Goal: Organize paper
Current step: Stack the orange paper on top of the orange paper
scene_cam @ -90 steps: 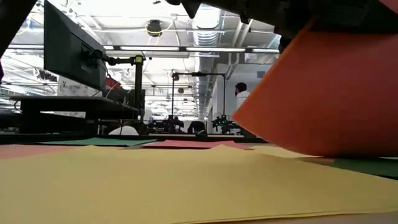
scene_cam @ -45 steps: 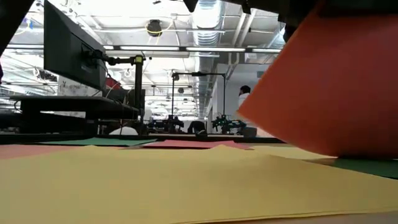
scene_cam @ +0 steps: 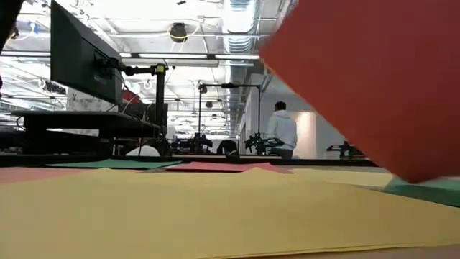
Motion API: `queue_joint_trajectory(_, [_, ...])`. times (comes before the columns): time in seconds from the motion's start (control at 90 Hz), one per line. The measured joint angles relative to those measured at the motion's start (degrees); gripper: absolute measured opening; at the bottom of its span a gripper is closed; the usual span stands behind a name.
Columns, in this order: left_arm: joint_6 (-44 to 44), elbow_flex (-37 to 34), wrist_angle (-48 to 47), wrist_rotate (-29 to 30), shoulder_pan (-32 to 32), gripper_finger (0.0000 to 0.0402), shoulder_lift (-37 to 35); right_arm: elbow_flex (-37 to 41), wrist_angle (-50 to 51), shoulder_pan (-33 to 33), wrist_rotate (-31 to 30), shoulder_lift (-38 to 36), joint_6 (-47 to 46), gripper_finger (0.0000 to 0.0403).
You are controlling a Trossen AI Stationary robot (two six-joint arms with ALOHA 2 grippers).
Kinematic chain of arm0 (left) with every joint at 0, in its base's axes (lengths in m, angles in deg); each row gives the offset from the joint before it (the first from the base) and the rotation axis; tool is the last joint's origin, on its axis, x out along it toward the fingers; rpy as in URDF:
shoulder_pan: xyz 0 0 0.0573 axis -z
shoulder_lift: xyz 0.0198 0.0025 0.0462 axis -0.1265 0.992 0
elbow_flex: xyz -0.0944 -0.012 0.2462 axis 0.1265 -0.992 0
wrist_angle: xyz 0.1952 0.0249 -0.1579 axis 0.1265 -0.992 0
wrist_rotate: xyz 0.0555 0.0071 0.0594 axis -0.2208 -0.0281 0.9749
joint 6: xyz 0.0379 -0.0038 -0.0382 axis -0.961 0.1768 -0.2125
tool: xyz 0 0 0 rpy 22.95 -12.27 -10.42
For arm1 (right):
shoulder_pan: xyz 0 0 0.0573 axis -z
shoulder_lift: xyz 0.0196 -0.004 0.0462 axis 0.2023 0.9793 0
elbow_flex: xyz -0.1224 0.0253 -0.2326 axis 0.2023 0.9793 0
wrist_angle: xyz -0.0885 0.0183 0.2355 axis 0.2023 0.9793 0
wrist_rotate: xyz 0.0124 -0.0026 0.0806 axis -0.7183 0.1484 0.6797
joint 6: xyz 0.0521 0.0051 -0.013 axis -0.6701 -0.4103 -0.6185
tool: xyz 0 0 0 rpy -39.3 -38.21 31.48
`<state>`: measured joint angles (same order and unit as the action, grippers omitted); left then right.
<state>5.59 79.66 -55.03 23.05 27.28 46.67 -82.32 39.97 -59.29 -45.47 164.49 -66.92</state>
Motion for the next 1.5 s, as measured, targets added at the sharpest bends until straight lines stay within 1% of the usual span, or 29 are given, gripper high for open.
queue_joint_trajectory(0.133, [-1.6, 0.0, -9.2, 6.5, 2.1, 0.0000, -5.5, -3.6, -0.1, 0.0, -6.7, 0.0, 5.1, 0.0152])
queue_joint_trajectory(0.2, [-1.5, 0.0, -12.0, 9.4, 3.1, 0.0000, -7.4, -4.5, 0.0, 0.6, -8.5, 0.0, 8.3, 0.0133])
queue_joint_trajectory(0.3, [-1.5, 0.0, -16.3, 12.8, 4.9, 0.0000, -9.8, -4.8, -0.1, 2.8, -9.5, 0.0, 11.8, 0.0088])
queue_joint_trajectory(0.389, [-1.6, 0.0, -18.7, 15.4, 6.3, 0.0000, -11.7, -4.8, 0.0, 5.2, -9.6, 0.0, 14.8, 0.0030])
queue_joint_trajectory(0.444, [-1.3, 0.0, -20.4, 17.0, 7.0, 0.0000, -12.7, -4.8, 0.0, 6.5, -9.6, 0.0, 16.6, 0.0010])
queue_joint_trajectory(0.589, [1.6, 0.0, -27.3, 21.8, 9.5, 0.0000, -14.3, -4.8, 0.0, 8.5, -9.6, 0.0, 18.7, 0.0007])
queue_joint_trajectory(0.656, [3.1, 0.0, -30.6, 25.2, 11.0, 0.0000, -14.4, -4.8, 0.0, 8.6, -9.7, 0.0, 19.6, 0.0002])
queue_joint_trajectory(0.733, [5.5, 0.0, -34.1, 27.8, 12.7, 0.0000, -14.4, -4.7, 0.0, 8.5, -9.7, 0.0, 19.7, 0.0002])
queue_joint_trajectory(0.844, [8.8, -3.1, -34.6, 29.3, 14.1, 0.0000, -14.6, -2.0, -0.1, 8.0, -12.9, -0.1, 19.9, 0.0007])
queue_joint_trajectory(0.9, [10.7, -6.1, -33.9, 29.7, 13.9, 0.0000, -14.5, 1.0, -0.8, 7.7, -13.3, -0.1, 19.8, 0.0006])
queue_joint_trajectory(0.989, [13.6, -12.3, -29.5, 29.3, 12.3, 0.0000, -14.6, 7.4, -4.3, 8.1, -13.9, -0.1, 19.9, 0.0001])
queue_joint_trajectory(1.056, [15.2, -17.3, -24.2, 26.6, 10.2, 0.0000, -14.9, 13.4, -9.0, 8.9, -13.2, -0.8, 20.5, 0.0001])
queue_joint_trajectory(1.133, [17.2, -23.2, -18.2, 23.0, 7.5, 0.0000, -16.3, 21.5, -18.0, 10.8, -10.1, -3.1, 22.3, 0.0000])
queue_joint_trajectory(1.222, [20.0, -30.0, -11.0, 19.8, 4.2, 0.0000, -18.4, 31.7, -29.2, 14.0, -5.7, -7.4, 24.9, 0.0000])
queue_joint_trajectory(1.311, [23.2, -36.0, -6.4, 18.6, 1.2, 0.0000, -21.2, 41.8, -35.2, 18.2, -4.0, -13.1, 24.9, 0.0000])
queue_joint_trajectory(1.378, [27.4, -39.9, -6.6, 18.5, -0.7, 0.0000, -23.1, 49.2, -38.2, 22.2, -4.0, -17.9, 23.9, 0.0000])
queue_joint_trajectory(1.422, [30.3, -41.9, -6.3, 18.5, -1.9, 0.0000, -23.7, 54.3, -41.9, 25.0, -3.7, -21.2, 23.3, 0.0000])
queue_joint_trajectory(1.5, [34.3, -45.0, -7.0, 18.4, -3.8, 0.0000, -23.7, 63.0, -49.1, 30.3, -0.1, -26.0, 23.6, 0.0000])
